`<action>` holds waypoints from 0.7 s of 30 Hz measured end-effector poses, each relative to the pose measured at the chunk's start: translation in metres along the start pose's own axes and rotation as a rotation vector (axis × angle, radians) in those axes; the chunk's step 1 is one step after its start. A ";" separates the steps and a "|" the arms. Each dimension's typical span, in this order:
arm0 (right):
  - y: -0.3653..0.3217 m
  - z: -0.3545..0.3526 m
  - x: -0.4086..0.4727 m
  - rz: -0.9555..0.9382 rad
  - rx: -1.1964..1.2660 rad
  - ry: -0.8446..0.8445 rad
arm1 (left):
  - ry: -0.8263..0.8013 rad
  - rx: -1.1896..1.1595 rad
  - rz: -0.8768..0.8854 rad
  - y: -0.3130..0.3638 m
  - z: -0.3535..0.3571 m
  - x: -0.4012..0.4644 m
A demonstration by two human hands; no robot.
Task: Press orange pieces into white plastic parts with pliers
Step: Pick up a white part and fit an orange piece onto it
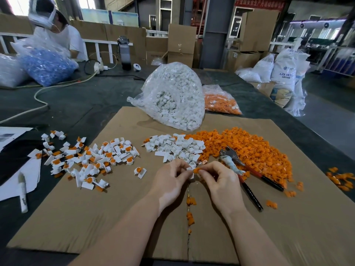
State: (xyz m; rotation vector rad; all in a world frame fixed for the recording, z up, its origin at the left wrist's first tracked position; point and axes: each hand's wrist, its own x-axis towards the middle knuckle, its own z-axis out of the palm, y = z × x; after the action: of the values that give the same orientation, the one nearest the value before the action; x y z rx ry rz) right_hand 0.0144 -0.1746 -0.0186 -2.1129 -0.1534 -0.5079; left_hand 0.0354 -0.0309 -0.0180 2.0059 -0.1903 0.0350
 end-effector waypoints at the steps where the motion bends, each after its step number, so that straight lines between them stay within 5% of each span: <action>1: 0.001 0.000 0.000 -0.006 -0.053 -0.004 | 0.001 -0.017 -0.006 0.000 0.000 0.000; 9: 0.001 0.006 -0.002 -0.146 -0.344 -0.003 | 0.025 -0.088 -0.039 0.000 -0.001 -0.002; 21: 0.001 0.007 -0.002 -0.177 -0.380 -0.072 | 0.018 -0.013 -0.031 0.001 0.000 -0.001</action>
State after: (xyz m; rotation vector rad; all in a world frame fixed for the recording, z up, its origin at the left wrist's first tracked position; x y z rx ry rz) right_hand 0.0151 -0.1692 -0.0236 -2.5048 -0.3069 -0.6026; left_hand 0.0345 -0.0309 -0.0173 1.9949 -0.1481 0.0320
